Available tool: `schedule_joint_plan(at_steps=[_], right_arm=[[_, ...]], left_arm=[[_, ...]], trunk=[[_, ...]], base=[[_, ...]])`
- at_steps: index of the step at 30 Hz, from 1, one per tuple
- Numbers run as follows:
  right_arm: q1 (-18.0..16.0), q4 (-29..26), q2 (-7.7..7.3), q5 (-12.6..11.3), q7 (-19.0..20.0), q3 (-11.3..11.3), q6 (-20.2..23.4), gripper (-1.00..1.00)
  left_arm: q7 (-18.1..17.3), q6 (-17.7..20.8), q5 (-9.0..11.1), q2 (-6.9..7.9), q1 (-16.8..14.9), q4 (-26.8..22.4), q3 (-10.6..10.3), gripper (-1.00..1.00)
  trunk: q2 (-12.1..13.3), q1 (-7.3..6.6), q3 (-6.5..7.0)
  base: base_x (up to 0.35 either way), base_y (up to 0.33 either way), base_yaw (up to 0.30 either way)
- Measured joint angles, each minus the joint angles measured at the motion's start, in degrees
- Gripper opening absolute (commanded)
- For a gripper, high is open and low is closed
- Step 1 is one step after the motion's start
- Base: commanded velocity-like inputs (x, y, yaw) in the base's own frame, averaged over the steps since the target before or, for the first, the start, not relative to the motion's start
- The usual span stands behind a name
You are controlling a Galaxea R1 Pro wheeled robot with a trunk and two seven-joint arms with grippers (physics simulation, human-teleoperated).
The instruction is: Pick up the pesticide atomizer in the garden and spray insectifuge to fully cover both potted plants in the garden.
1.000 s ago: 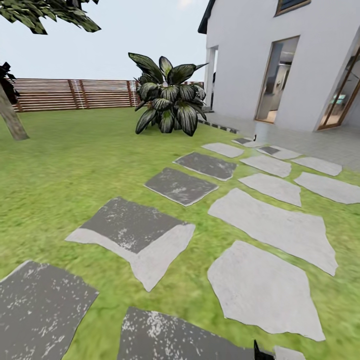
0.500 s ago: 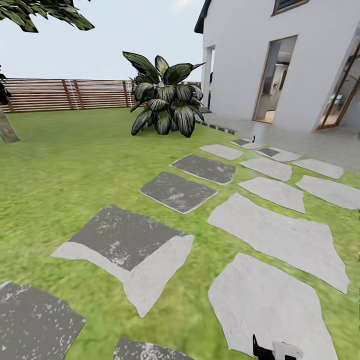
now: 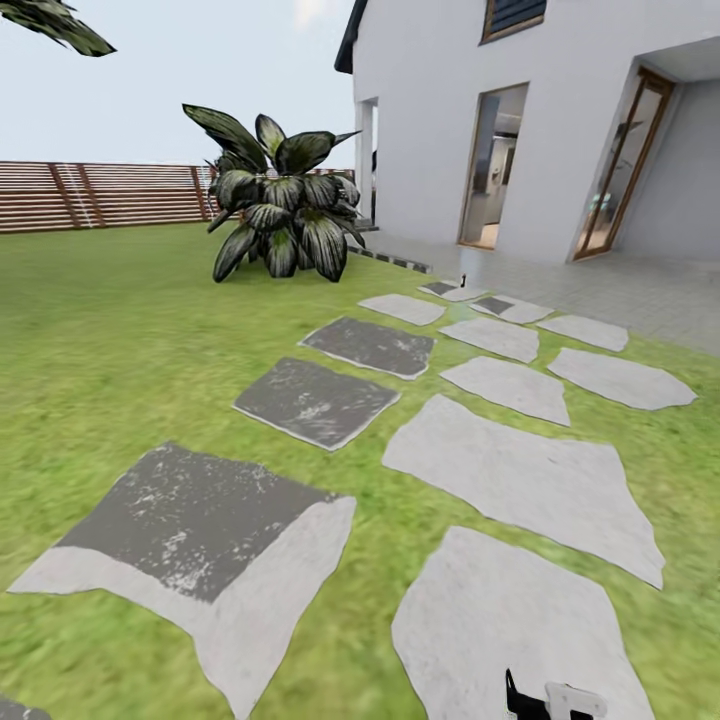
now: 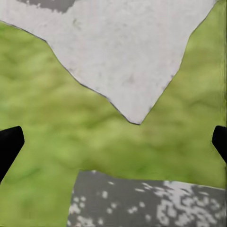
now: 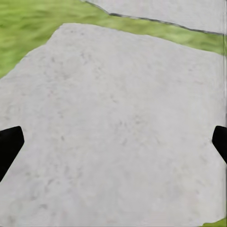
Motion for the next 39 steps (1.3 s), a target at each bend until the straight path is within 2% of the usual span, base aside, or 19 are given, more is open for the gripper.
schedule_joint_plan(at_steps=[30, 39], right_arm=[[0.0, 0.1, 0.02, 0.1, 0.0, 0.0, 0.0, 1.0], [0.0, 0.1, 0.08, 0.1, 0.0, 0.0, 0.0, 1.0]], left_arm=[[0.0, 0.0, 0.1, 0.0, 0.0, 0.0, 0.1, 1.0], [0.0, 0.0, 0.1, -0.01, 0.0, 0.0, 0.0, 1.0]], trunk=[[0.0, 0.01, 0.0], [0.0, 0.0, 0.0]], base=[[0.337, 0.0, -0.266], [0.337, 0.0, -0.048]])
